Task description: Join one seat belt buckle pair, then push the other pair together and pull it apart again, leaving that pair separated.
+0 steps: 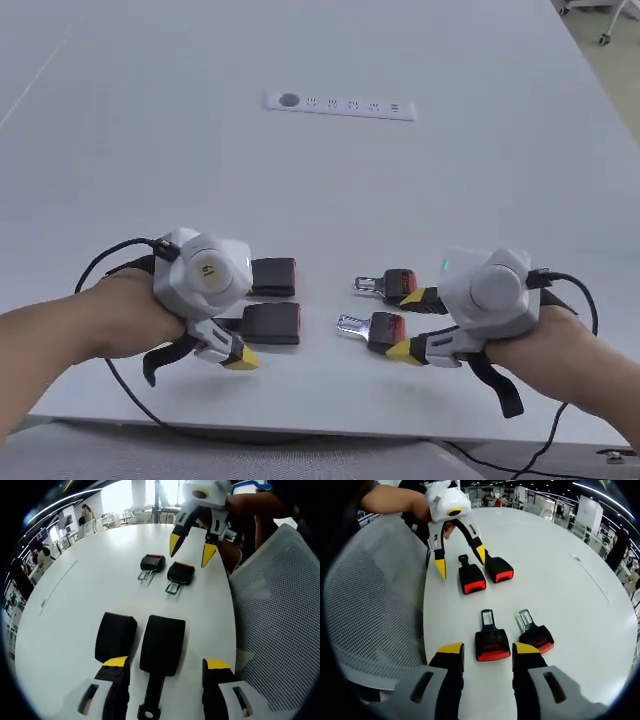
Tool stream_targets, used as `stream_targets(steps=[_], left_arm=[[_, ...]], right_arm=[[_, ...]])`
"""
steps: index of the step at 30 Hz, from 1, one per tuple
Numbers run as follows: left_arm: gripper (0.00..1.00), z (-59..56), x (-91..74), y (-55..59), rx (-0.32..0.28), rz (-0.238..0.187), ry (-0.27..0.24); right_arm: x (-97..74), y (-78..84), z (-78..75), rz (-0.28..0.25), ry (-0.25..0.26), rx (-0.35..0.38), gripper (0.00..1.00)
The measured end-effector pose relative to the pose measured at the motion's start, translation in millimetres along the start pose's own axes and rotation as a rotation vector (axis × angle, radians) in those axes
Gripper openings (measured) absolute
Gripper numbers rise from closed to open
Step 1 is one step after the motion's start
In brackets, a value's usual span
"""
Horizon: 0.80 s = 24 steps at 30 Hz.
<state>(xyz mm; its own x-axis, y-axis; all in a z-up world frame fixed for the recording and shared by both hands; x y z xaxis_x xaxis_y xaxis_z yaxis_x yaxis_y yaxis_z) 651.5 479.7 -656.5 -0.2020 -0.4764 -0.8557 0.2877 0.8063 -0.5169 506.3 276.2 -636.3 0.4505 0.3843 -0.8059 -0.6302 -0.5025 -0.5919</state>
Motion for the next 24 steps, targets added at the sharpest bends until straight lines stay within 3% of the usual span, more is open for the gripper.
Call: stream_targets(steps=[16, 24], left_arm=[[0.45, 8.6, 8.0, -7.6, -0.005, 0.002, 0.055], [0.41, 8.2, 13.8, -7.7, 0.038, 0.025, 0.077]], right_arm=[[14.6, -1.3, -9.2, 0.061, -0.059, -0.044, 0.34], [21.7, 0.8, -12.0, 0.106, -0.104, -0.079, 0.32]])
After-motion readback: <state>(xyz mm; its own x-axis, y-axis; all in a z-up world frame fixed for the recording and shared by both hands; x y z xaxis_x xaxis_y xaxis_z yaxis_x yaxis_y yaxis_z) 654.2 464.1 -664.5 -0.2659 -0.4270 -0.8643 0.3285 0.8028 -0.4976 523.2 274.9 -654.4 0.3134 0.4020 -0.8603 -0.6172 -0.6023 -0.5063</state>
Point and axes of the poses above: the centre of the closed fingertips' face, and the gripper's own axes: x roughly forward along the fingers, z roughly to its left, y roughly out of its underside, the point moved 9 cm from there along -x, roughly backward along the fingers
